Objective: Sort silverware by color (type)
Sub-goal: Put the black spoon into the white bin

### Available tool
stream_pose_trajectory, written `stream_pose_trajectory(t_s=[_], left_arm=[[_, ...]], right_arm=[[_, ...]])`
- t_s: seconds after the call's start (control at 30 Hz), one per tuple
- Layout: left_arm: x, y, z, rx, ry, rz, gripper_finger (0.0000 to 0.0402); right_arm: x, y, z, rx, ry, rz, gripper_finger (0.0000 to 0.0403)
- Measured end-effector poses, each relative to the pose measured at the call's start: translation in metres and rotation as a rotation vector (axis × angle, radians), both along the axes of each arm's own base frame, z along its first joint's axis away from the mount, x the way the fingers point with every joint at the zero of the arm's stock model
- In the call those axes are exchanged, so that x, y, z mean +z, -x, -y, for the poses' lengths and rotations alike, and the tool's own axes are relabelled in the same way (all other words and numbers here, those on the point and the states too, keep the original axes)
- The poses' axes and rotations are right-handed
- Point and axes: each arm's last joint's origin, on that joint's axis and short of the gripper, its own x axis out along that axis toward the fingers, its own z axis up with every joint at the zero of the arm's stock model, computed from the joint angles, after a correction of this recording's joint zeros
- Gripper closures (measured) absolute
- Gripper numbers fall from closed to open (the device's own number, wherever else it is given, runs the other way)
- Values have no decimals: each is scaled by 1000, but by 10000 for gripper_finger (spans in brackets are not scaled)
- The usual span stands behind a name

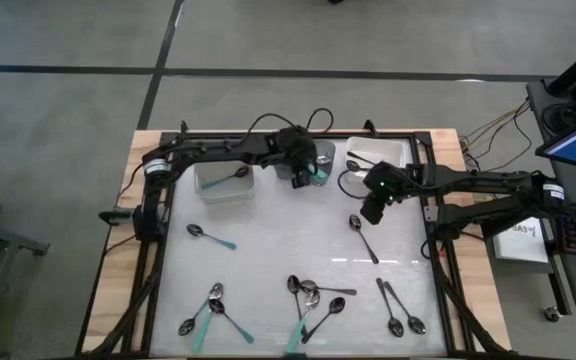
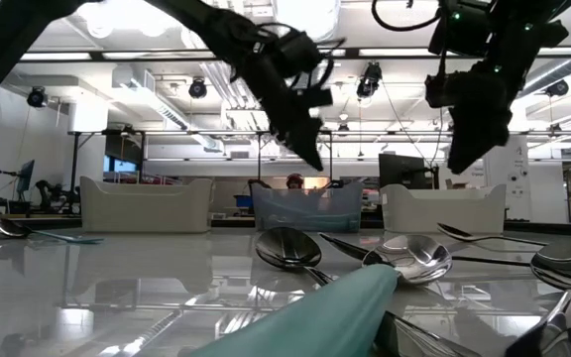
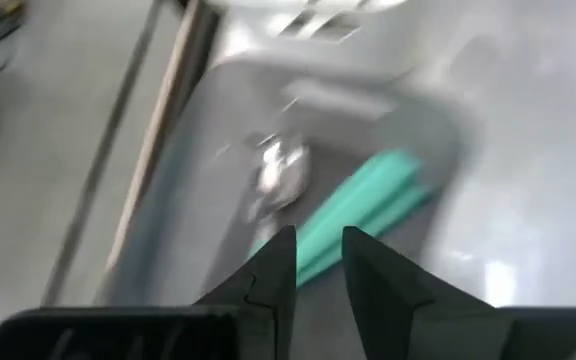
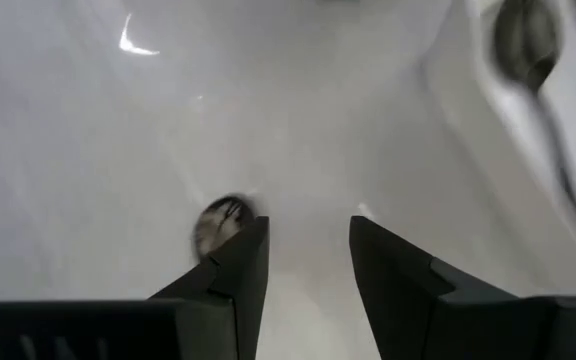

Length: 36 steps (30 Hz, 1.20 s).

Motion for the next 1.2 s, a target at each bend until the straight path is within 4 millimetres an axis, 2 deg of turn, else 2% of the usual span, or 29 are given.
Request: stream_pose_trajectory(t_s=[0.23,0.4,0.53,0.67,0.9,1.2], left_arm=[[28,4,44,-51,90,39,362],[44,14,103,-158,110,-34,364],[47,31,145,-129,11,-97,364],[45,60,173,-10,-47,-110,364],[51,111,206,140,-17,65,364],[55,151,228,203,-34,283,364]], right_arm=[[-9,0,-22,-109,-129,-6,271],[-16,0,-47,-118,-165,-21,271],[-20,1,-67,-141,-149,-24,271],[-31,-2,-86,-169,-121,-65,271],[-58,-18,-101,-158,-81,-213,271],[-77,-38,-106,-149,-38,-316,271]])
